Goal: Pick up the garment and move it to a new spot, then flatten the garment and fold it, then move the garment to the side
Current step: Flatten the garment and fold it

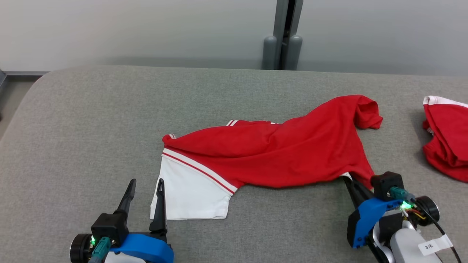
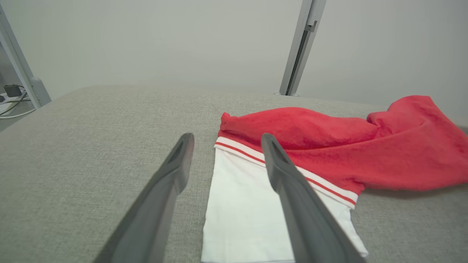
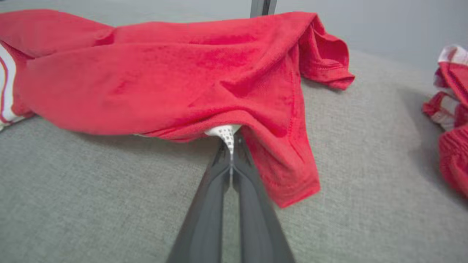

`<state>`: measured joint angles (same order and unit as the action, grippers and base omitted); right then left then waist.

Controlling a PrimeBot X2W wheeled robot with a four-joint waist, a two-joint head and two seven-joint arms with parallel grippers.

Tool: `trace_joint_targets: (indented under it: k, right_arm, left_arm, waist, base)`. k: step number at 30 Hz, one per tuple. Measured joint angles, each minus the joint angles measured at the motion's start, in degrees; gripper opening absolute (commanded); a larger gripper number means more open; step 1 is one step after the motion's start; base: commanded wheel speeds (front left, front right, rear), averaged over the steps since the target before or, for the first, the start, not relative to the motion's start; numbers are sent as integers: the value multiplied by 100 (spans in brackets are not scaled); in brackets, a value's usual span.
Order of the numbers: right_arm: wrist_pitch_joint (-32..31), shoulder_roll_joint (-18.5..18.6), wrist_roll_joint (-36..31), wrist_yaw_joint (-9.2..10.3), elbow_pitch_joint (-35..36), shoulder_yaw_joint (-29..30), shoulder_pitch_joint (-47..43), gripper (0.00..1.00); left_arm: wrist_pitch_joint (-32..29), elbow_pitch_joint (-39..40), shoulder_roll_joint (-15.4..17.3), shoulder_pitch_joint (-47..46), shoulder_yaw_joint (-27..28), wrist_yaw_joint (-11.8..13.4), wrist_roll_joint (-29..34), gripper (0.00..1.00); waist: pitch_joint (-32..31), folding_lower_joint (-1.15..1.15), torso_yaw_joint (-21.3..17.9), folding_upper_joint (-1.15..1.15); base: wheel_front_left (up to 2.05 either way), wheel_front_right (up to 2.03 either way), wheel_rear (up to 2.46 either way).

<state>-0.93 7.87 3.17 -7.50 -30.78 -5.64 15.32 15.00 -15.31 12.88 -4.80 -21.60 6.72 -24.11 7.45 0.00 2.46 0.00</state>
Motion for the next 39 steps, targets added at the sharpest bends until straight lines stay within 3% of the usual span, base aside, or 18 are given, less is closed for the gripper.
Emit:
trace_joint_targets:
  k: [5,12,16,20,21,23,24,29,35,39]
  right_arm:
    - [-160,145,126,0,1137,4,-182,0]
    - [-890,368,-74,0,2750,372,-1021,0]
    - [-1083,294,-243,0,2929,434,-1610,0]
    - [-976,44,-307,0,2629,416,-1965,0]
    - [-958,-9,-315,1,2535,396,-2013,11]
    - [-944,-102,-310,0,2366,320,-2109,65]
    - [-904,-151,-274,0,2308,298,-2148,100]
    - [-792,-279,69,0,2246,288,-2197,100]
    - [-712,-287,415,0,2832,613,-2186,100]
    - [-959,-25,364,0,3098,843,-1996,100]
  left_arm:
    - [0,32,20,69,42,35,-2,100]
    - [-1,74,48,110,70,38,-9,100]
    - [-1,84,54,109,70,38,-10,100]
    - [-1,77,58,97,70,37,-10,100]
    - [-1,75,58,93,71,37,-10,100]
    - [-1,70,64,88,83,37,-10,100]
    - [-1,70,73,88,97,37,-11,100]
    - [-1,74,93,91,152,38,-20,100]
    - [-1,86,110,104,193,49,-38,100]
    - [-1,99,109,109,194,48,-37,100]
  waist:
    - [-43,0,-224,0]
    - [-114,0,-448,0]
    - [-88,0,-464,0]
    - [-63,0,-455,0]
    - [-59,0,-455,0]
    - [-58,1,-458,0]
    - [-59,1,-464,0]
    - [-81,1,-537,0]
    - [-141,0,-622,0]
    - [-121,0,-632,0]
  base:
    - [0,0,0]
    - [0,0,0]
    - [0,0,0]
    - [0,0,0]
    - [0,0,0]
    - [0,0,0]
    - [0,0,0]
    - [0,0,0]
    - [0,0,0]
    - [0,0,0]
